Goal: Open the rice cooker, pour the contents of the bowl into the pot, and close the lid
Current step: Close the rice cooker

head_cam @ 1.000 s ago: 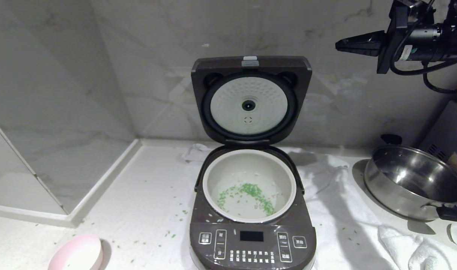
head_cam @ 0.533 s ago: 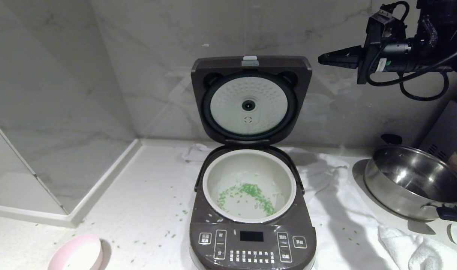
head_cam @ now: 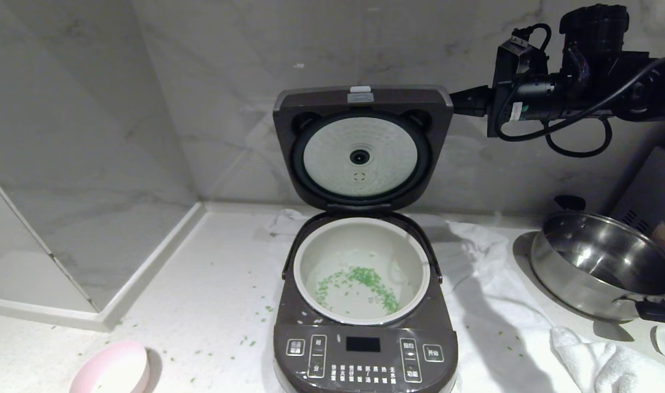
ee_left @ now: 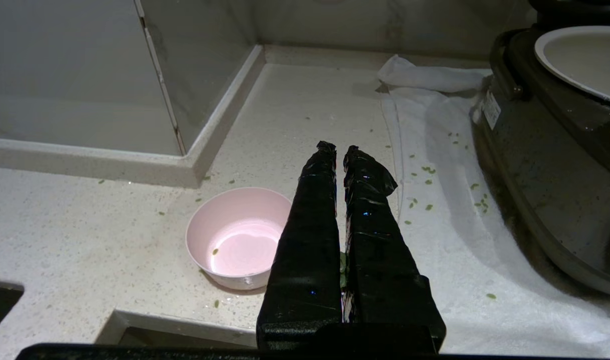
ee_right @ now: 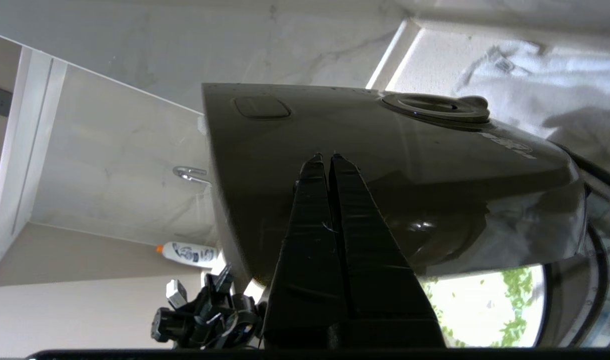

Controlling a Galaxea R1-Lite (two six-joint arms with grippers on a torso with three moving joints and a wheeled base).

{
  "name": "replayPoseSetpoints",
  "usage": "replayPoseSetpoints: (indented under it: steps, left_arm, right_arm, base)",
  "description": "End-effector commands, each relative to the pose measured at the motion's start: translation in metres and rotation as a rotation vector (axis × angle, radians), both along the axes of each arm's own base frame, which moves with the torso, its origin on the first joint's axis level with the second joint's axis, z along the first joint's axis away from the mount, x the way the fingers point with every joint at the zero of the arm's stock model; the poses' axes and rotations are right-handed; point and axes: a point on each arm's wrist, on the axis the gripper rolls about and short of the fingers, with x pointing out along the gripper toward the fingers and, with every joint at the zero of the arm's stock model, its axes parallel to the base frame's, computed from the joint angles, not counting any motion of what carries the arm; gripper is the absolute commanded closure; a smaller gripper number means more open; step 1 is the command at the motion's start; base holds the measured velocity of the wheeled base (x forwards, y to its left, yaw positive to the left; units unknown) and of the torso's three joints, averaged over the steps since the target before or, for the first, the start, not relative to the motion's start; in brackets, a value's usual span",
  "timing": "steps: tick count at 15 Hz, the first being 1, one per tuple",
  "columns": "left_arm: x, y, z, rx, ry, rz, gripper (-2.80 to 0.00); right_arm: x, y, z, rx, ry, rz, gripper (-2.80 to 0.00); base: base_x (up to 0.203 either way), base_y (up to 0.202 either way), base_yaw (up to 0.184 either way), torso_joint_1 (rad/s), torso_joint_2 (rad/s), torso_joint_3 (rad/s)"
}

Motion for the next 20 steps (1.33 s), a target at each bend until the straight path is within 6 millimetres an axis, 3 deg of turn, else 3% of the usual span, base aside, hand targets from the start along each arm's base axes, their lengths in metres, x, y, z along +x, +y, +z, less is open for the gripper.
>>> replayPoseSetpoints:
  steps: [1, 6, 12, 16, 20]
  left_arm:
    - [0.001, 0.000, -0.004, -0.001, 0.013, 0.000, 0.00]
    - [0.001, 0.000, -0.004, -0.001, 0.013, 0.000, 0.00]
    - [0.001, 0.000, -0.004, -0.001, 0.013, 0.000, 0.00]
    - [0.001, 0.000, -0.004, -0.001, 0.013, 0.000, 0.00]
    - [0.001, 0.000, -0.004, -0.001, 0.013, 0.000, 0.00]
  right_arm:
    - [-0.002, 0.001, -0.003, 0.001, 0.023, 0.010, 0.00]
    - [-0.019, 0.000, -0.006, -0.005, 0.059, 0.011, 0.00]
    - [-0.052, 0.015, -0.054, -0.087, 0.129, 0.092, 0.00]
    - [-0.060, 0.022, -0.066, -0.106, 0.155, 0.116, 0.00]
    - [-0.069, 0.043, -0.082, -0.160, 0.206, 0.115, 0.00]
  base:
    - [0.000, 0.000, 0.000, 0.000, 0.00, 0.000]
    - [0.000, 0.000, 0.000, 0.000, 0.00, 0.000]
    - [0.000, 0.000, 0.000, 0.000, 0.00, 0.000]
    - [0.000, 0.000, 0.000, 0.000, 0.00, 0.000]
    - [0.000, 0.000, 0.000, 0.000, 0.00, 0.000]
